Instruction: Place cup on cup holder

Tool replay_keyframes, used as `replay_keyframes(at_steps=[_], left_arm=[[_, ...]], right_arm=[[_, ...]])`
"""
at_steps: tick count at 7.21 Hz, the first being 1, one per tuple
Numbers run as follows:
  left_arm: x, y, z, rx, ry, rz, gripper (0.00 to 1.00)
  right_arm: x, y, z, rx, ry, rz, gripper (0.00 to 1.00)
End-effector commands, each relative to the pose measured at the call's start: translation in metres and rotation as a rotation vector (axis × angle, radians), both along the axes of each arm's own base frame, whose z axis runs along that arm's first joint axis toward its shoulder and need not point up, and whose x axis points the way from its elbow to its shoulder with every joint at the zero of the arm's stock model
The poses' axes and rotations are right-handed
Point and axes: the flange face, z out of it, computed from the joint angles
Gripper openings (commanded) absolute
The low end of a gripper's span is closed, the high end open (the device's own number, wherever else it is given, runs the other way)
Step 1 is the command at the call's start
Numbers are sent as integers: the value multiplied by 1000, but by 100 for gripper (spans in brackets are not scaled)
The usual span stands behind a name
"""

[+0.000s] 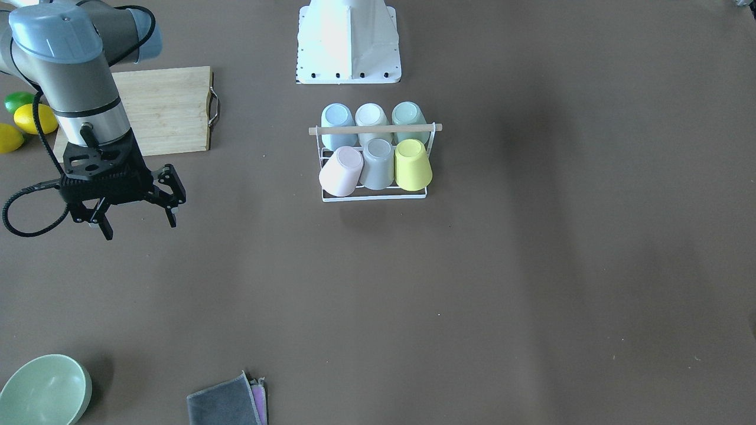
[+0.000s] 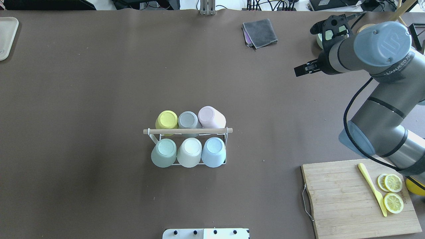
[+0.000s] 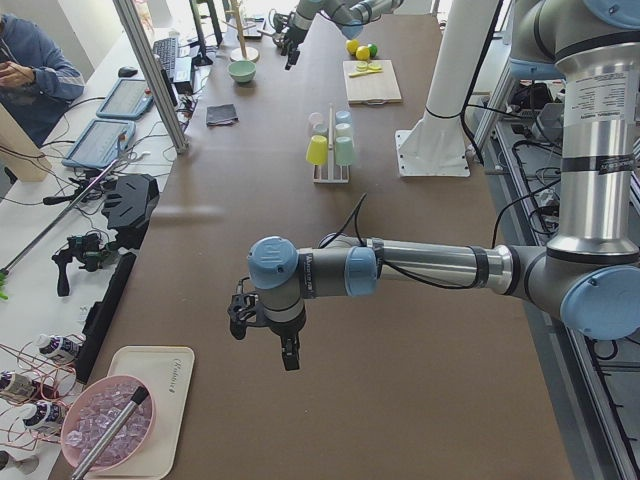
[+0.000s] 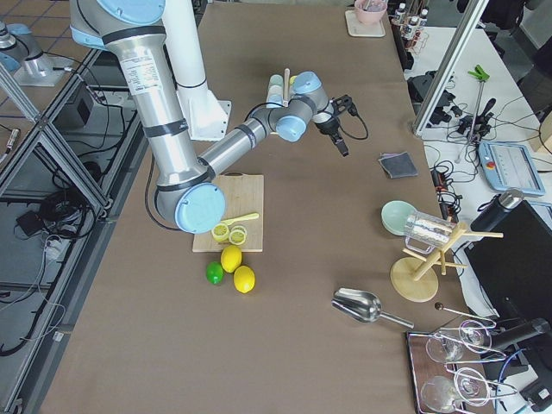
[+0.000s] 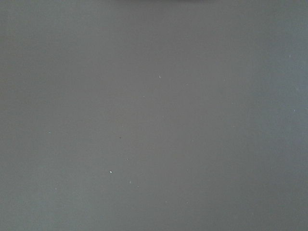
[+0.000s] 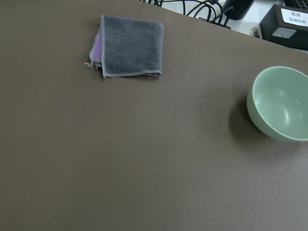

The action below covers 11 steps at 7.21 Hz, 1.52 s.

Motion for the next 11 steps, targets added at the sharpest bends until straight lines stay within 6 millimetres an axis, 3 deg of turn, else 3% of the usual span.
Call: replay_keyframes(at_steps=[1,2,4,6,7,9,11], left_arm=[[0,4,8,28,8,-1,97],[1,0,6,34,6,2,97],[2,-3,7,38,6,5,97],[2,-6,4,54,6,10,97],[2,-12,-4,174,3,64,97],[2,-11,7,174,3,64,98],[8,-11,2,179,84,60,97]], right_arm=[[51,6,37,-203,103,34,100],[107,1,75,-304,89,58,100],[191,10,140,-385,80,-94,100],[252,31,195,-403,66,-171,100],[282,36,229,-449,-9,-183,100],[328,68,278,-479,-86,-200,100],[341,86,304,-533,-121,-172,100]])
